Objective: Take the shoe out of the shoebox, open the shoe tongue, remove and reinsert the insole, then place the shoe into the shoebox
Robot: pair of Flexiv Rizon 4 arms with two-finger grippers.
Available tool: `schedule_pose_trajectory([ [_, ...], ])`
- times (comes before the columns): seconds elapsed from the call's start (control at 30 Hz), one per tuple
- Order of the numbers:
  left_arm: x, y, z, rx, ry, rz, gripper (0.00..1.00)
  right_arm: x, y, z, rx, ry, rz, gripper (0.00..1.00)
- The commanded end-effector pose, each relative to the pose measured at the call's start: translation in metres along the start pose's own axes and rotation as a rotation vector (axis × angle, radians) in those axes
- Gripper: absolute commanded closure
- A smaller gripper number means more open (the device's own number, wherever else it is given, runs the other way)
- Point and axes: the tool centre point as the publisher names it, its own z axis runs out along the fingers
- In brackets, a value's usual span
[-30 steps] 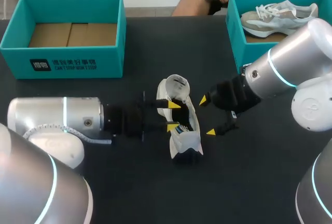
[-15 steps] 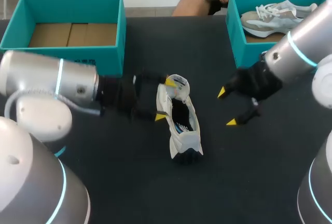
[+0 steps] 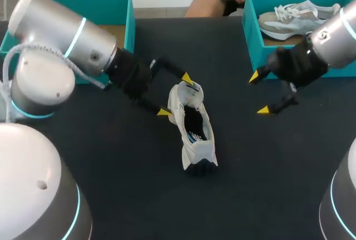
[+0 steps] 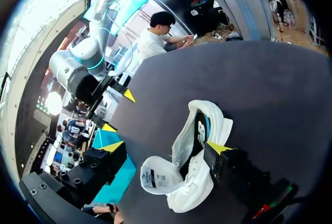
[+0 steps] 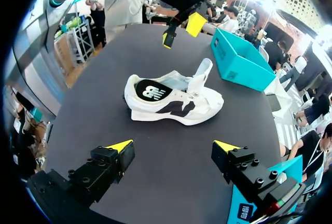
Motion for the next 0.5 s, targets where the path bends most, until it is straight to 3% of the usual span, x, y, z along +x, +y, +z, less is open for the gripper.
schedule_pose_trajectory([
  [0.03, -0.003, 0.001, 0.001, -0.001, 0.157, -0.001, 0.0, -0.004, 0.003, -0.043, 0.019, 0.03, -0.01, 0.0],
  [0.27, -0.003, 0.001, 0.001, -0.001, 0.157, -0.001, 0.0, -0.011, 0.006, -0.074, 0.075, 0.066, -0.033, 0.0],
  [0.3, -0.003, 0.003, 0.002, 0.01, 0.186, 0.008, 0.0, -0.012, 0.005, -0.076, 0.105, 0.061, -0.028, 0.0],
  [0.5, -0.01, 0.021, 0.005, -0.052, 0.38, 0.062, 0.0, -0.012, 0.005, -0.076, 0.105, 0.061, -0.028, 0.0],
])
